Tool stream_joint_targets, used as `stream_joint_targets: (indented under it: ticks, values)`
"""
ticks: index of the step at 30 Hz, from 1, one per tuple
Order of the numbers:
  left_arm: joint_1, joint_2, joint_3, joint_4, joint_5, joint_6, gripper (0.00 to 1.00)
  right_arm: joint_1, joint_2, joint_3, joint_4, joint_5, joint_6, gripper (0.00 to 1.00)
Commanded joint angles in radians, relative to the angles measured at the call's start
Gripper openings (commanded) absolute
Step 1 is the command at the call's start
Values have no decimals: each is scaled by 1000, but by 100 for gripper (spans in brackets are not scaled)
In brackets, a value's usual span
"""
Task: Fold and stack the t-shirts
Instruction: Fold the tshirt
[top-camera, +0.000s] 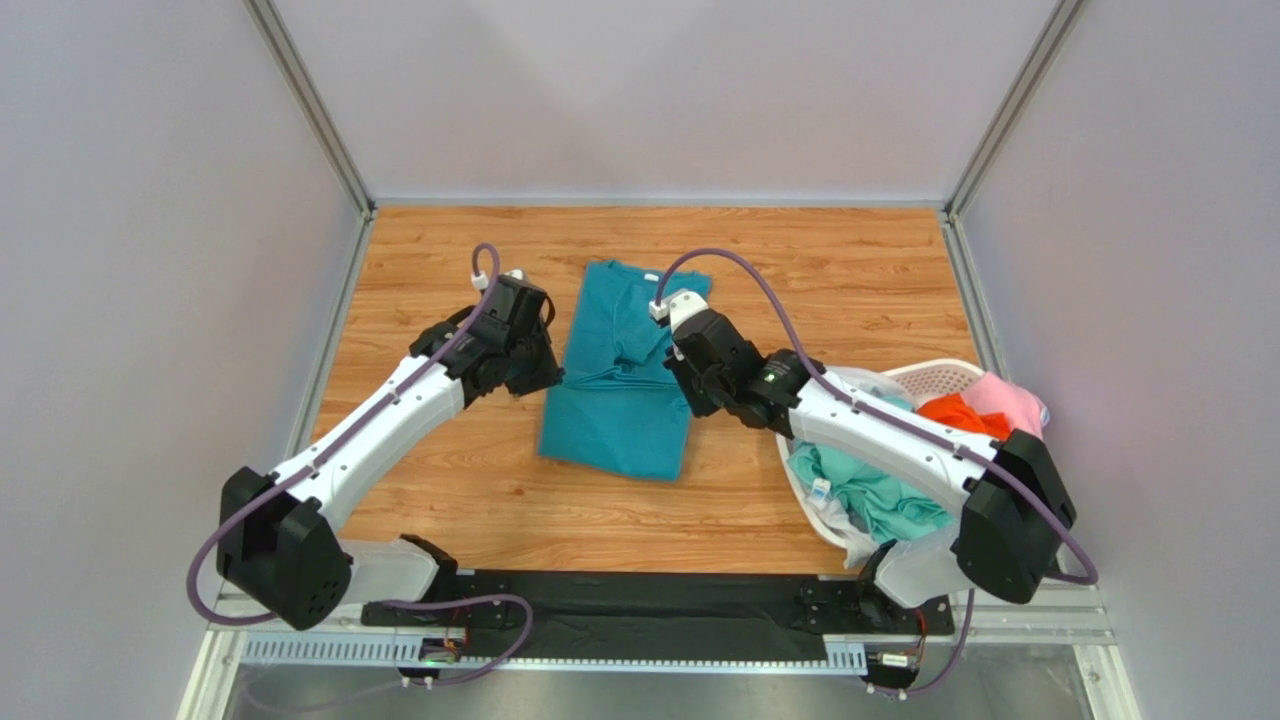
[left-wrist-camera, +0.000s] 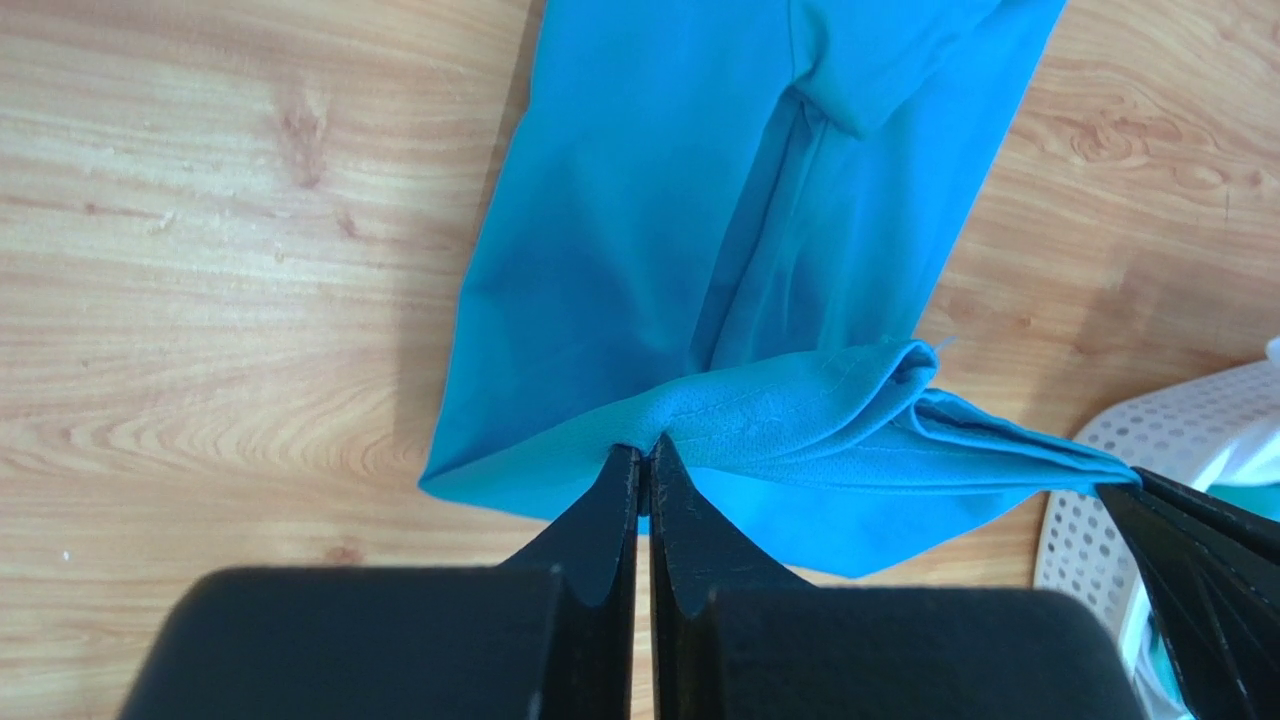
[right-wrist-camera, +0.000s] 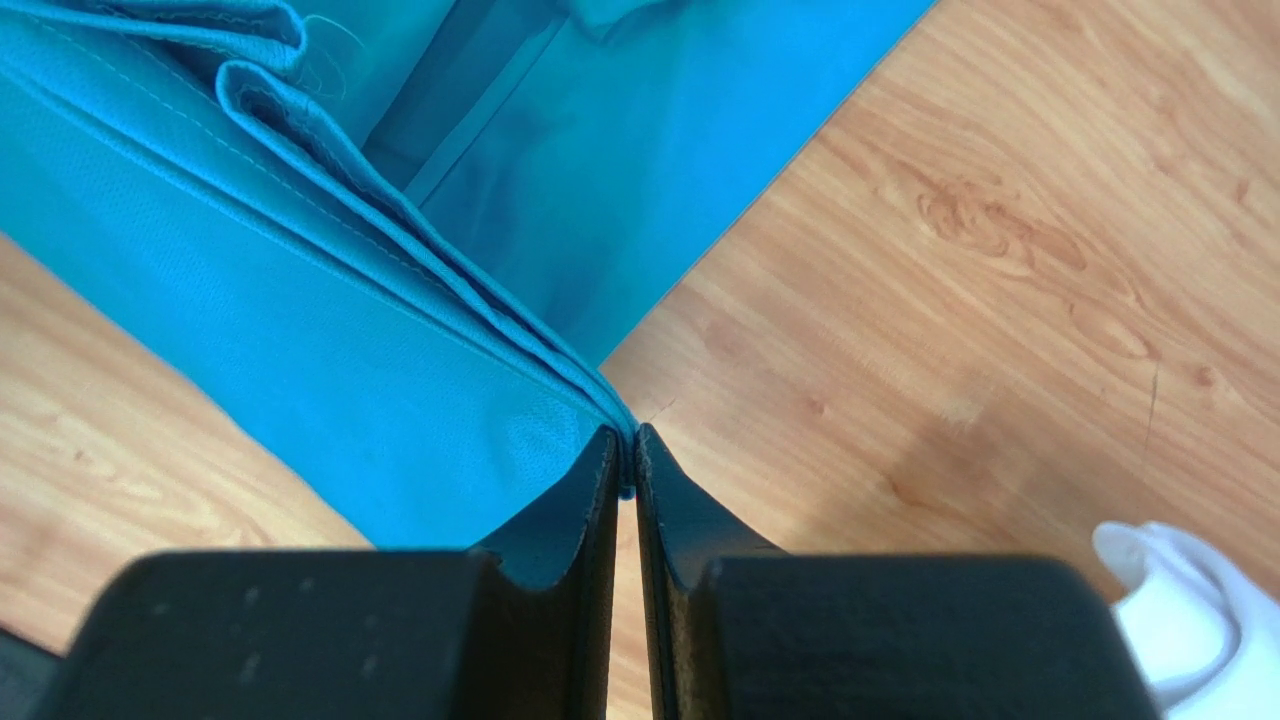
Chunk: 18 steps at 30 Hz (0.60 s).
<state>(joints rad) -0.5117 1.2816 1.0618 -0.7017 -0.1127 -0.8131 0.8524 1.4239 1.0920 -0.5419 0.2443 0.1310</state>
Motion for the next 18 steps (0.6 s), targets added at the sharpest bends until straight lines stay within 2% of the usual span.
stream_joint_targets:
  ticks: [1, 18]
  values:
    - [24, 38, 55, 47, 13, 38, 0, -22, 46, 62, 63, 30, -66, 9]
    - [128, 340, 190, 100, 136, 126, 0, -131, 280, 181, 122, -30, -103, 9]
